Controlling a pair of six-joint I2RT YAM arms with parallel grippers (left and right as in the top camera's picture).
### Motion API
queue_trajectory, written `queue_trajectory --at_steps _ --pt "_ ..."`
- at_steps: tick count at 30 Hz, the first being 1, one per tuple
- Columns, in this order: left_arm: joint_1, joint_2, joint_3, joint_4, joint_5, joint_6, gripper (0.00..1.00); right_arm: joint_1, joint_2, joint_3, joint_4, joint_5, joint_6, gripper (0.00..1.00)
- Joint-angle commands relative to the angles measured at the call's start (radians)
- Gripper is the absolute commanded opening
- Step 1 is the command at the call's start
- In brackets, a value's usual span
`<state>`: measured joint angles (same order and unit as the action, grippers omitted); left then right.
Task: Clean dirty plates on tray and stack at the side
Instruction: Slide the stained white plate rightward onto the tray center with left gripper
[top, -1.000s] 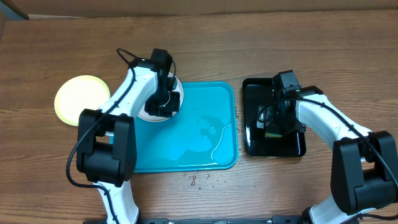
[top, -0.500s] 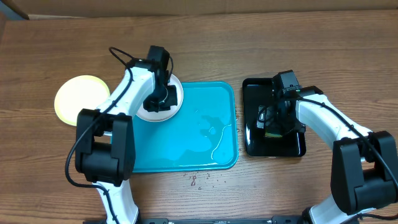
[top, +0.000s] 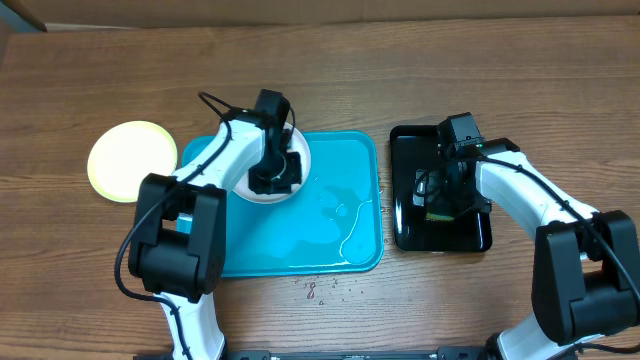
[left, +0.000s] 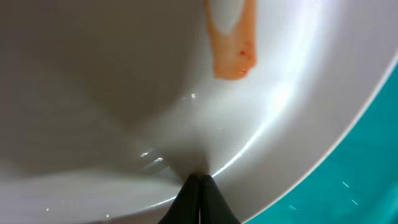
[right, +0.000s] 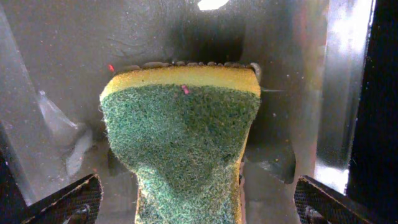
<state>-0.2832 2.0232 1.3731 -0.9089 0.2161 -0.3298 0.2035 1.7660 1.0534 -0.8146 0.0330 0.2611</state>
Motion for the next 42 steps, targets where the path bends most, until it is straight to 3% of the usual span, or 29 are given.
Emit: queue_trajectory --at_steps 1,16,21,28,30,31,32,33,42 --pt "-0.044 0.006 -0.016 -0.004 0.145 0.042 0.04 -0.002 -0.019 -0.004 0.003 0.007 0.001 1.00" --pt "-0.195 0.002 -0.016 -0.121 0.124 0.068 0.04 -0.002 -0.019 -0.004 0.003 0.007 0.001 1.00" --pt "-0.196 -0.046 -0.016 -0.123 0.047 0.050 0.04 -0.002 -0.019 -0.005 0.003 0.007 0.001 1.00" --pt "-0.191 -0.240 -0.011 -0.128 -0.214 -0.082 0.04 -0.002 -0.019 -0.004 0.003 0.007 0.001 1.00" --pt "-0.186 -0.295 -0.011 -0.135 -0.278 -0.120 0.13 -0.002 -0.019 -0.004 0.003 0.007 0.001 1.00" --pt "-0.180 -0.313 -0.011 -0.140 -0.307 -0.140 0.36 -0.002 -0.019 -0.004 0.003 0.007 0.001 1.00" --pt "-0.173 -0.327 -0.011 -0.151 -0.338 -0.169 0.50 -0.002 -0.019 -0.005 0.003 0.007 0.001 1.00" --pt "-0.163 -0.332 -0.011 -0.164 -0.362 -0.193 0.55 -0.002 -0.019 -0.005 0.003 0.007 0.001 1.00" --pt "-0.007 -0.260 -0.046 -0.196 -0.399 -0.243 0.47 -0.002 -0.019 -0.005 0.003 0.007 0.001 1.00"
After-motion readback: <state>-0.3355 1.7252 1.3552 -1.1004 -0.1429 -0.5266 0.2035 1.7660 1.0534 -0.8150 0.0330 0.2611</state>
